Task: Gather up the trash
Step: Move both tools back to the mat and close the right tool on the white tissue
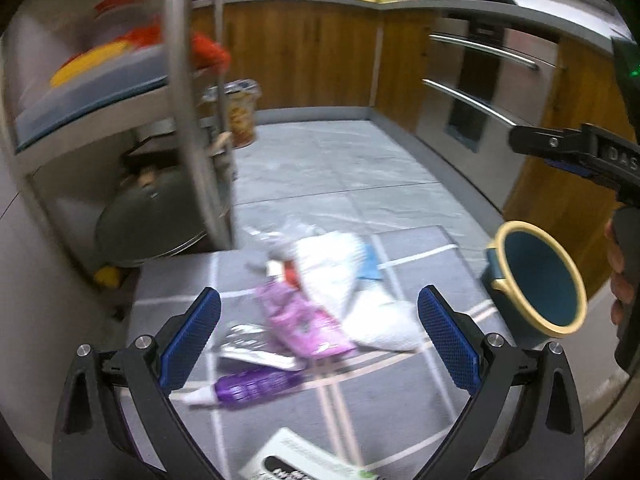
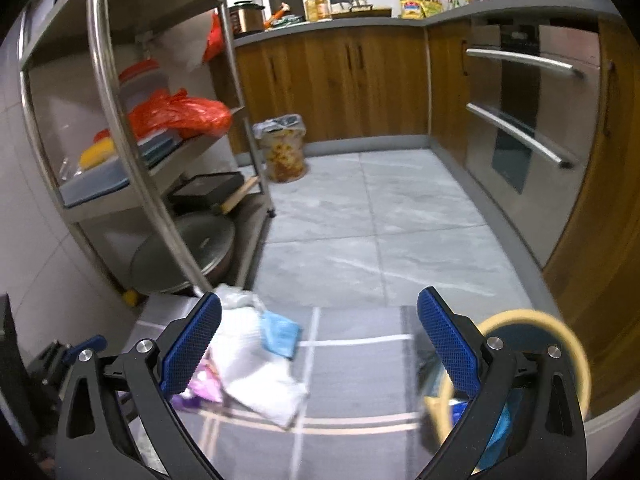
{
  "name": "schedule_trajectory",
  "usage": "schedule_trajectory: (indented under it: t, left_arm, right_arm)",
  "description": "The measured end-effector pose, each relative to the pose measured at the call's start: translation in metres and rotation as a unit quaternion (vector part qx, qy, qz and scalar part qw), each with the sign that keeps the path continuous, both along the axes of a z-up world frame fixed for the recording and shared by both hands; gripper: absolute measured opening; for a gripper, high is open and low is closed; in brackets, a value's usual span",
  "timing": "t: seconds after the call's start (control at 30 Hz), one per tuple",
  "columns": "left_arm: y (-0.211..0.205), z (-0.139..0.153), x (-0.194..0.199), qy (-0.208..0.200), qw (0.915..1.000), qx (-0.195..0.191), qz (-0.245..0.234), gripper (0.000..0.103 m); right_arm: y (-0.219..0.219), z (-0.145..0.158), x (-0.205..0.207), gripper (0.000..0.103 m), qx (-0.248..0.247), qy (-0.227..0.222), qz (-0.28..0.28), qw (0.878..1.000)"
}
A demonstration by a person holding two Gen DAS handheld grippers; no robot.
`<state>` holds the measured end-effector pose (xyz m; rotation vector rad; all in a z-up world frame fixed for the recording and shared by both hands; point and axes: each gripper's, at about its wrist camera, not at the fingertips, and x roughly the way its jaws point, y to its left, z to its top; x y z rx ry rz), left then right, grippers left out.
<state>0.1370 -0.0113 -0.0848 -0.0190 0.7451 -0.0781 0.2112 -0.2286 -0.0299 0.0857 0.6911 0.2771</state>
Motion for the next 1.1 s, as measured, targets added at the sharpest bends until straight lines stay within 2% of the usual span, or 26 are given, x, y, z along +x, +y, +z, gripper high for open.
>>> schedule_trajectory:
  t: [0.23, 0.37, 0.53, 0.6, 0.73, 1.0, 1.1]
  left_arm:
    - [0.035, -0.016, 0.002, 0.027, 0.9989, 0.006, 0.037, 0.097]
    - [0.047, -0.033, 0.011, 0.051, 0.9972, 0.011, 0.054, 0.097]
    - [0.050, -0.054, 0.019, 0.076, 0.9950, 0.023, 0.060, 0.097]
    - [0.050, -0.060, 0.023, 0.083, 0.9942, 0.030, 0.062, 0.097]
    - [0.046, -0.059, 0.026, 0.079, 0.9949, 0.022, 0.059, 0.097]
    - [0.039, -0.067, 0.032, 0.084, 0.9946, 0.038, 0.049, 0.097]
    - [0.040, -0.068, 0.036, 0.085, 0.9945, 0.033, 0.050, 0.097]
  right_arm:
    - [0.035, -0.027, 0.019, 0.097, -0.003, 0.054, 0.024, 0.998]
    - [0.052, -0.045, 0.032, 0.096, -0.017, 0.082, 0.033, 0.996]
    - [0.064, -0.064, 0.048, 0.093, -0.003, 0.115, 0.046, 0.992]
    - [0.070, -0.072, 0.054, 0.089, 0.006, 0.126, 0.056, 0.990]
    - [0.084, -0.085, 0.064, 0.074, 0.009, 0.145, 0.079, 0.986]
    - [0.110, -0.123, 0.081, 0.061, 0.013, 0.201, 0.115, 0.973]
    - [0.116, -0.133, 0.086, 0.050, 0.016, 0.214, 0.121, 0.969]
